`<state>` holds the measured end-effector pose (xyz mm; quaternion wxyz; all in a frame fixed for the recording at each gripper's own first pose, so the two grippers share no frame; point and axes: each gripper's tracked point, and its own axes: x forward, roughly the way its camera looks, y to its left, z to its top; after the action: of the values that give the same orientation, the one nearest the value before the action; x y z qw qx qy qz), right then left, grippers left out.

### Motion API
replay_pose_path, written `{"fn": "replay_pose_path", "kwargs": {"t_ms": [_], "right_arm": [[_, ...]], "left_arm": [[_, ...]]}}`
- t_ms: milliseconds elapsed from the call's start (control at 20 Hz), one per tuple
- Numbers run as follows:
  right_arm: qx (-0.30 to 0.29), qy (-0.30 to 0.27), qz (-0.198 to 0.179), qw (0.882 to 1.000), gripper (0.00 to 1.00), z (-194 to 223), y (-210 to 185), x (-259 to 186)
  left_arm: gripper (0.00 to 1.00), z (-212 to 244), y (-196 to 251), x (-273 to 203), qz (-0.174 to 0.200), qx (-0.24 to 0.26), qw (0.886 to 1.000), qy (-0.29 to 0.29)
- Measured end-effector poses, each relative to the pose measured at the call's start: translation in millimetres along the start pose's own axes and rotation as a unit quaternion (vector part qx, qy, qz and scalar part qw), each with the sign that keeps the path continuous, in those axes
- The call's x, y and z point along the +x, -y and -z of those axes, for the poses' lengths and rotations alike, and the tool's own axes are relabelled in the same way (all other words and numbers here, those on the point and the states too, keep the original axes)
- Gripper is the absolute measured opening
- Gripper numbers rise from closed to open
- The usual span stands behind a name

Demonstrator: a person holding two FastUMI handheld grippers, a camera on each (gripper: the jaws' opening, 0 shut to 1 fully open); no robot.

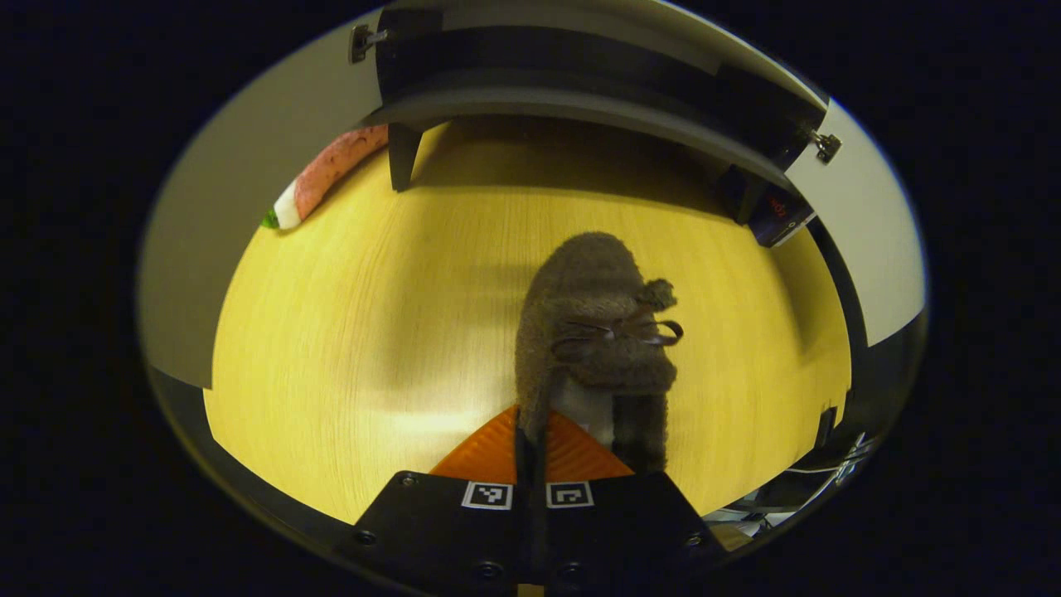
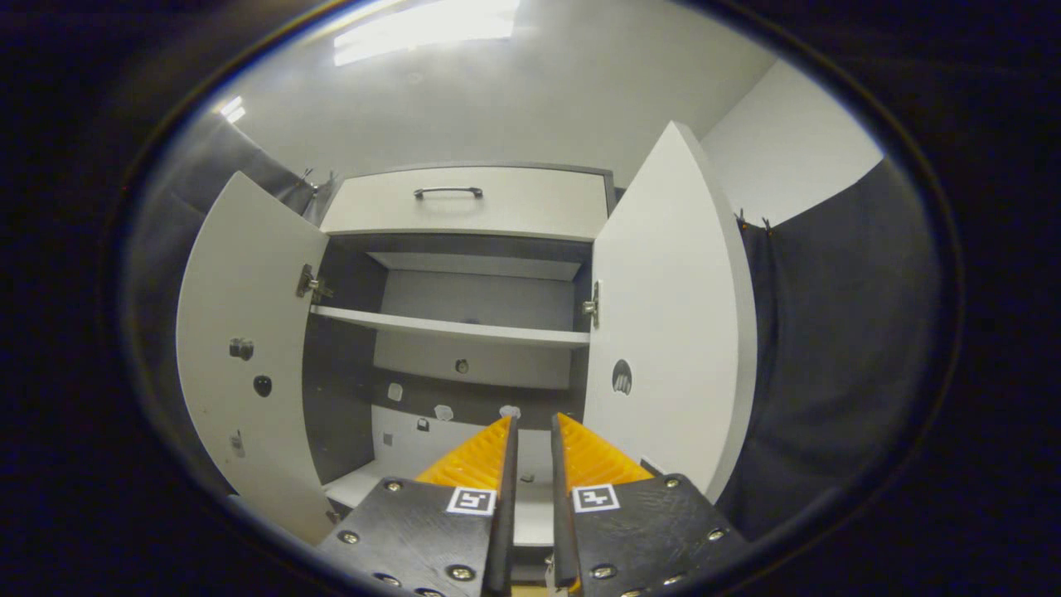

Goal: Grab one shoe with the right hand and put it into the shoe cabinet, grab the other shoe with the left hand and put it into the shoe cabinet; then close the right door with the right hand and the left door with the left hand.

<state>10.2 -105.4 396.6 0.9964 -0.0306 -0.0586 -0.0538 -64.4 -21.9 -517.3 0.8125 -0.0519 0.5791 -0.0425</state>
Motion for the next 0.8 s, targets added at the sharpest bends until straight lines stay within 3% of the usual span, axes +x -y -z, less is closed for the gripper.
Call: {"fn": "replay_pose_path", "kwargs": {"t_ms": [400, 800], "right_arm": [[0.017, 0.001, -0.008, 1.000, 0.19, 3, -1, -2], [0.025, 0.011, -0.014, 1.000, 0.19, -5, -5, -17]], "left_arm": [[0.01, -97, 29, -85, 0.039, 0.010, 0.992, 0.120], [0.00, -225, 58, -184, 0.089, 0.001, 0.967, 0.240]]}}
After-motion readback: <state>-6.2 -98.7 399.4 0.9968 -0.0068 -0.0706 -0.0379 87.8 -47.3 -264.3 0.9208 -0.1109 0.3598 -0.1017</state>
